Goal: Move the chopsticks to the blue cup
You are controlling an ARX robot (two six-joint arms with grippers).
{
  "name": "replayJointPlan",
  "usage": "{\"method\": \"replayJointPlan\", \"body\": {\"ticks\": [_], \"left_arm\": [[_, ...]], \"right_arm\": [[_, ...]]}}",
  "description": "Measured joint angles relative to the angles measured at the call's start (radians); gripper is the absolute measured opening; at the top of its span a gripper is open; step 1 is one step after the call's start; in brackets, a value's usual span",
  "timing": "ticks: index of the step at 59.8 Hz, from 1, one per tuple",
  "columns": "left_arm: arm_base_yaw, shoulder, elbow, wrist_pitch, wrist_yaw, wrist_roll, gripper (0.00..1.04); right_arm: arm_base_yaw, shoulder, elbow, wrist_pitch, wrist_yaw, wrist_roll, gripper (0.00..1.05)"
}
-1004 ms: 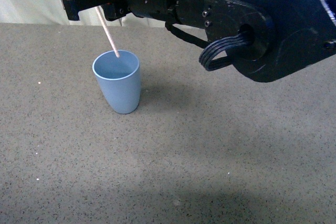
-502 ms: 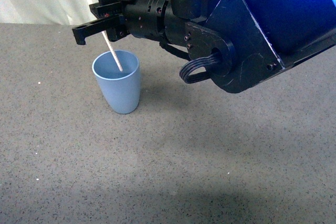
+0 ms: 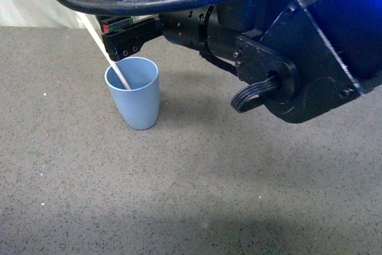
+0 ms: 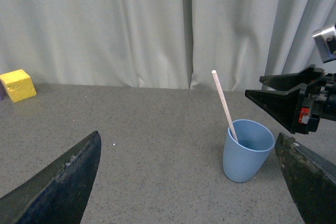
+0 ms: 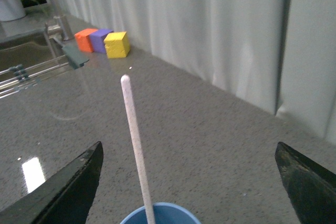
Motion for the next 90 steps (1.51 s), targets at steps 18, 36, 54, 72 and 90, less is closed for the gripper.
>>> {"method": "replayJointPlan", "body": {"ticks": [18,36,54,72,90], "left_arm": [[0.0,0.0,0.0,0.0,-0.001,0.0,0.98],[0.0,0.0,0.0,0.0,0.0,0.0,0.98],[0.0,0.0,0.0,0.0,0.0,0.0,0.98],[0.0,0.0,0.0,0.0,0.0,0.0,0.98],[0.0,0.0,0.0,0.0,-0.001,0.0,0.98]], "right_arm": [[-0.015,-0.19,-0.261,0.143,0.684,-0.029,0.72],[-0.223,-0.573,-0.749,0.224,0.687,-0.033,0.11],[-0.337,-0.89,-0.93,0.092,0.567,-0.036,0.01],[-0.43,-1.183,-1.052,-0.084,0.475,-0.036,0.01],[-0.544,-1.459,-1.105,-0.304,0.37,-0.036,0.01]]}}
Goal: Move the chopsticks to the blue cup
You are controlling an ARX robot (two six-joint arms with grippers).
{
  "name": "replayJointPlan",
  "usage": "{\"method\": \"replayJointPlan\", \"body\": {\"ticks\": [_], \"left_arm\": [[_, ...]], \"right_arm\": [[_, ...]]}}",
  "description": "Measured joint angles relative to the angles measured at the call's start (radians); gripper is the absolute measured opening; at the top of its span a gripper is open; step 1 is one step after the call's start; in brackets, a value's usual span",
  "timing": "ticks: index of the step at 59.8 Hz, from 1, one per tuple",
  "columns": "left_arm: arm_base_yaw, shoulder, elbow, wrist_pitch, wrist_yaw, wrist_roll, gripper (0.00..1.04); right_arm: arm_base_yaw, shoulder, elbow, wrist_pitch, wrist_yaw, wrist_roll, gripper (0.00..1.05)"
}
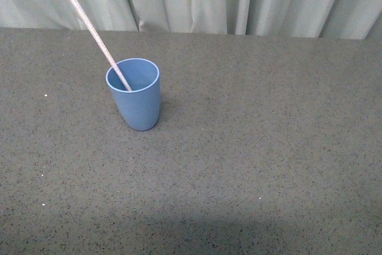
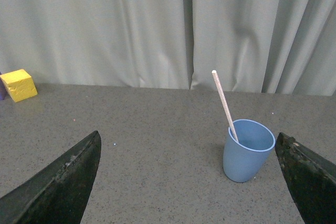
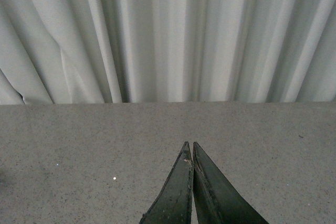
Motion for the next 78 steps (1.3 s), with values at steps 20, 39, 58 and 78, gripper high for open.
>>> {"method": "replayJointPlan", "body": {"ticks": [20,39,58,78], "left_arm": [[0.0,0.0,0.0,0.0,0.0,0.0,0.98],[0.0,0.0,0.0,0.0,0.0,0.0,0.98],[0.0,0.0,0.0,0.0,0.0,0.0,0.98],[0.0,0.0,0.0,0.0,0.0,0.0,0.98]], "right_arm": [[-0.002,-0.242,-0.011,-0.217,-0.005,0.0,0.01],[-0.002,-0.396,-0.011,-0.364,-0.005,0.0,0.01],[-0.002,-0.519,-0.011,-0.484,-0.005,0.0,0.01],[-0.002,-0.704,-0.01,-0.706,-0.008,0.0,0.01]]}}
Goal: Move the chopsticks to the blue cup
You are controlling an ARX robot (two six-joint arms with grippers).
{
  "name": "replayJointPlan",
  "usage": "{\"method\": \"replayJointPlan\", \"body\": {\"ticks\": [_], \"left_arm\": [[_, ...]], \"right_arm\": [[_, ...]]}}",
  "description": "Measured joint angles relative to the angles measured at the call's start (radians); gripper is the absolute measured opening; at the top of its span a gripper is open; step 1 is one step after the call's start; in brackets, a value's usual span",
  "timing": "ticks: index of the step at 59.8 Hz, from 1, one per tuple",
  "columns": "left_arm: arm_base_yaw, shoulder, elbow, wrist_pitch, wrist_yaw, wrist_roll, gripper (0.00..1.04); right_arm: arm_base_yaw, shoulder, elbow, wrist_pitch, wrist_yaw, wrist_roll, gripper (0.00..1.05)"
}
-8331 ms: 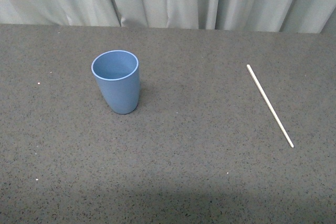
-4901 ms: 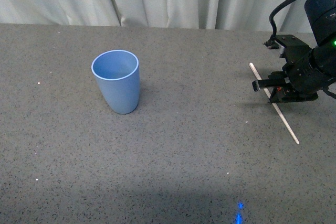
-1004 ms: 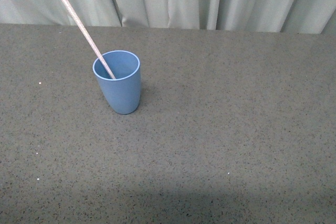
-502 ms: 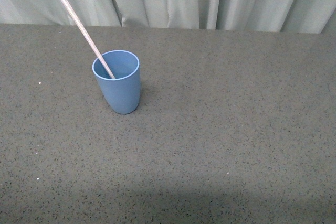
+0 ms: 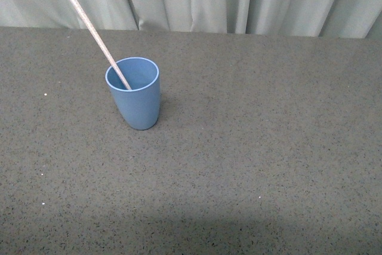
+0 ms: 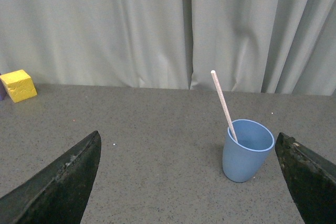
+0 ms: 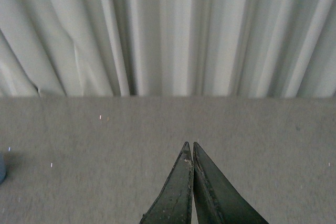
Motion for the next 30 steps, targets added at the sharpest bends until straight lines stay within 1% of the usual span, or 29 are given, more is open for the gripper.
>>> {"method": "replayJointPlan", "body": {"ticks": [12,15,16,20,23,26,30], "left_arm": [[0.0,0.0,0.0,0.0,0.0,0.0,0.98],[0.0,0.0,0.0,0.0,0.0,0.0,0.98],[0.0,0.0,0.0,0.0,0.0,0.0,0.98],[0.0,0.0,0.0,0.0,0.0,0.0,0.98],[0.0,0.0,0.0,0.0,0.0,0.0,0.98],[0.0,0.0,0.0,0.0,0.0,0.0,0.98],[0.0,0.0,0.0,0.0,0.0,0.0,0.98]], "right_arm": [[0.0,-0.048,0.0,-0.018,0.0,-0.001,0.02],[0.0,-0.048,0.0,-0.018,0.0,-0.001,0.13],[0.0,-0.048,0.0,-0.018,0.0,-0.001,0.19],[0.0,-0.048,0.0,-0.018,0.0,-0.001,0.33],[0.0,-0.048,0.0,-0.018,0.0,-0.001,0.4],[0.0,-0.048,0.0,-0.018,0.0,0.0,0.51],[0.0,-0.048,0.0,-0.018,0.0,-0.001,0.61]]}}
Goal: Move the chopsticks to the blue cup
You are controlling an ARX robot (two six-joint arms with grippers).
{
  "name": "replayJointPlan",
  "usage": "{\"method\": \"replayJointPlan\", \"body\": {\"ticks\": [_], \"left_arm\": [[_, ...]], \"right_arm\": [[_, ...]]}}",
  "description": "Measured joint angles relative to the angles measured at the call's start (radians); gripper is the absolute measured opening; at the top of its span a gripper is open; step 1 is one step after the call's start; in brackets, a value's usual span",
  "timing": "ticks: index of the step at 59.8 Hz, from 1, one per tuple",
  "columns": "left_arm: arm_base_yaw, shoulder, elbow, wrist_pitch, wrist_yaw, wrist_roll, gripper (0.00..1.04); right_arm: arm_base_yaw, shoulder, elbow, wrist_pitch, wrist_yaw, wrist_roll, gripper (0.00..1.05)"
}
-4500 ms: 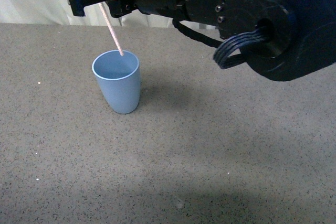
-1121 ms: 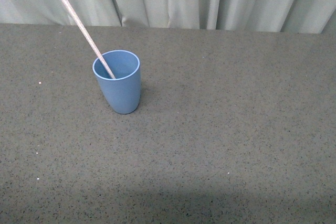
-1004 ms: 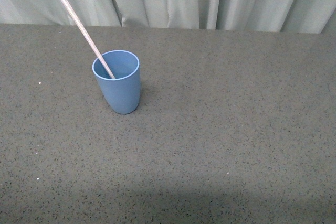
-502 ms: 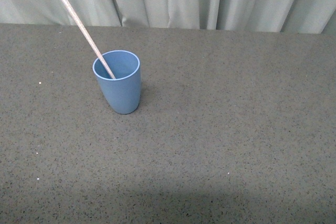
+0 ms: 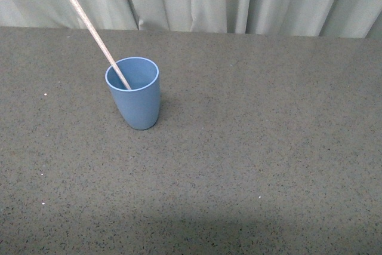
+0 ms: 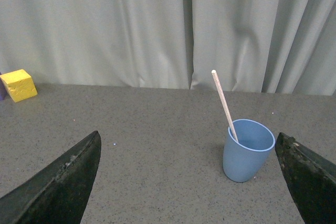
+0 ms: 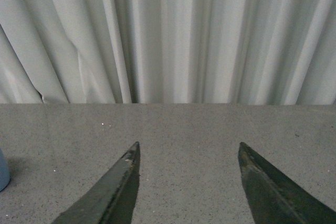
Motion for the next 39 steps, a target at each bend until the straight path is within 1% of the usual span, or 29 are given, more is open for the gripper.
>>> {"method": "replayJointPlan", "body": {"ticks": [12,14,18,39], "left_arm": [[0.0,0.0,0.0,0.0,0.0,0.0,0.98],[0.0,0.0,0.0,0.0,0.0,0.0,0.98],[0.0,0.0,0.0,0.0,0.0,0.0,0.98],[0.0,0.0,0.0,0.0,0.0,0.0,0.98]], "right_arm": [[0.0,0.0,0.0,0.0,0.0,0.0,0.95],[0.0,0.0,0.0,0.0,0.0,0.002,0.97],[0.0,0.0,0.0,0.0,0.0,0.001,0.95],[0.0,0.0,0.0,0.0,0.0,0.001,0.95]]}}
